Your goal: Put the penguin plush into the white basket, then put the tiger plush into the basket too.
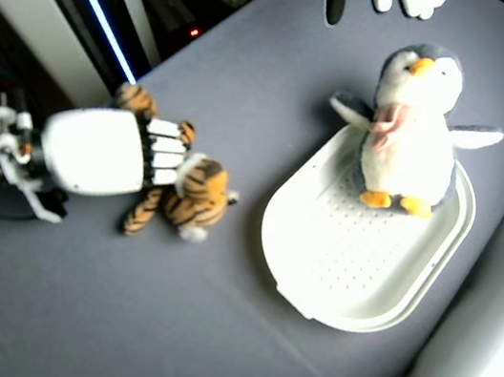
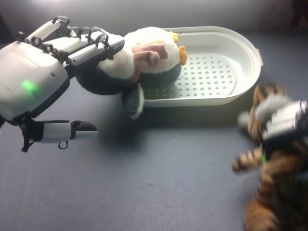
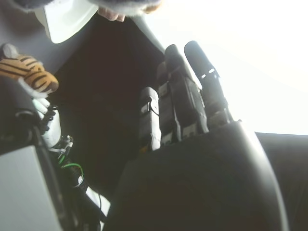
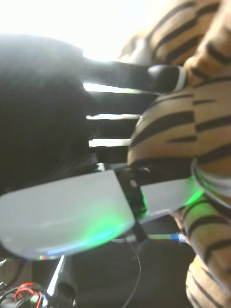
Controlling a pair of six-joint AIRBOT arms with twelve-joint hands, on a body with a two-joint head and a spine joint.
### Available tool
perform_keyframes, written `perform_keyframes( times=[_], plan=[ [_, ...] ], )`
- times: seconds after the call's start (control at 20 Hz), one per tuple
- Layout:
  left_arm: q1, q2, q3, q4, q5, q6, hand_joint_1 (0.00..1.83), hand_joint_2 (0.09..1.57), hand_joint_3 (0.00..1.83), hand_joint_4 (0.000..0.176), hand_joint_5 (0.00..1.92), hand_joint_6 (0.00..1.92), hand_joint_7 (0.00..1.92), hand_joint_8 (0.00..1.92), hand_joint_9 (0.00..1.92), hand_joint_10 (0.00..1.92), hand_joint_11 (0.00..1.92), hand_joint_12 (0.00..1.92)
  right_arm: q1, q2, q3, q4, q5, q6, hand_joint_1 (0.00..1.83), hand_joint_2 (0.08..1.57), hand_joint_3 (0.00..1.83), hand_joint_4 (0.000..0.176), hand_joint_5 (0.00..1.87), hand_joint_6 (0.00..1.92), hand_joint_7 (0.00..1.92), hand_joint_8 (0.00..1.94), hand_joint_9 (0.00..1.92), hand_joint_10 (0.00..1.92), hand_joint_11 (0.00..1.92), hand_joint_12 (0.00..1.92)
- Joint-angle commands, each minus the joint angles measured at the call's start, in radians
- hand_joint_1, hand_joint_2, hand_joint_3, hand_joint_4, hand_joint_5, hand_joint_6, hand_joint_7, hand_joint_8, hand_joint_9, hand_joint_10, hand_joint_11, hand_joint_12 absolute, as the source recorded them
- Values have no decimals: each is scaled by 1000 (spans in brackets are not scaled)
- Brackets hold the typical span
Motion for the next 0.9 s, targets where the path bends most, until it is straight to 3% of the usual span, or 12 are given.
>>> perform_keyframes(
  times=[0.0,0.05,0.1,0.15,0.25,0.4,0.5,0.55,0.6,0.65,0.7,0.85],
  plan=[
    [-6,12,-2,0,-139,-4,944,847,0,152,154,1,309,4,449,9,0,1188,31,4,1,82,196,-17,1204,1211,2,0,923,1205,663,1322,558,1216,406,1378],
    [-6,12,-2,-1,-142,-4,944,845,0,156,156,2,314,5,451,9,0,1189,49,1,7,118,225,-40,1316,1192,0,0,953,1130,740,1202,667,1438,467,1378],
    [-6,10,-2,-2,-142,-4,944,844,0,150,164,5,312,4,446,6,0,1189,68,-6,14,175,248,-87,1224,1194,0,0,942,1138,732,1278,597,1250,361,1408],
    [-6,9,-1,-3,-140,-4,939,845,0,163,161,2,308,1,442,4,0,1169,79,-14,22,208,254,-117,1322,1189,0,0,933,1077,737,1228,714,1424,609,1406],
    [-6,7,4,-4,-125,-4,940,848,1,149,153,0,301,0,439,0,0,1198,139,-63,80,269,244,-142,1356,1154,0,0,945,1194,835,1068,835,1195,627,1009],
    [-6,5,5,-3,-122,-4,975,835,0,158,139,0,320,2,435,0,0,1225,275,-157,189,287,129,-142,1368,1133,0,0,1086,781,835,1161,821,1320,667,1287],
    [-7,1,7,-2,-116,-4,979,841,0,154,129,1,319,7,439,3,0,1222,343,-205,251,270,28,-142,1234,1196,1,0,1009,748,683,1586,699,1414,689,1611],
    [-11,-3,10,1,-109,-4,996,844,1,158,127,0,317,5,434,1,0,1221,375,-226,280,252,-31,-142,1239,1171,0,0,1045,758,730,1485,728,1255,719,1482],
    [-17,-10,14,6,-101,-4,1001,843,0,146,131,1,331,7,443,4,0,1244,405,-246,308,233,-84,-142,1320,1177,0,0,939,978,789,1297,739,1391,493,1285],
    [-22,-14,16,9,-95,-4,981,844,1,140,131,1,353,14,451,6,0,1252,427,-257,322,216,-119,-142,1235,1093,0,0,770,393,696,532,631,686,356,1111],
    [-23,-15,16,10,-98,-9,953,838,0,155,107,0,357,8,458,7,0,1271,438,-258,328,198,-150,-142,763,1017,0,158,260,18,305,28,258,82,13,733],
    [-18,-14,15,10,-110,-20,961,844,1,155,118,2,336,1,439,3,0,1259,438,-258,313,200,-153,-142,409,1121,8,175,41,0,40,0,57,3,0,383]
  ],
)
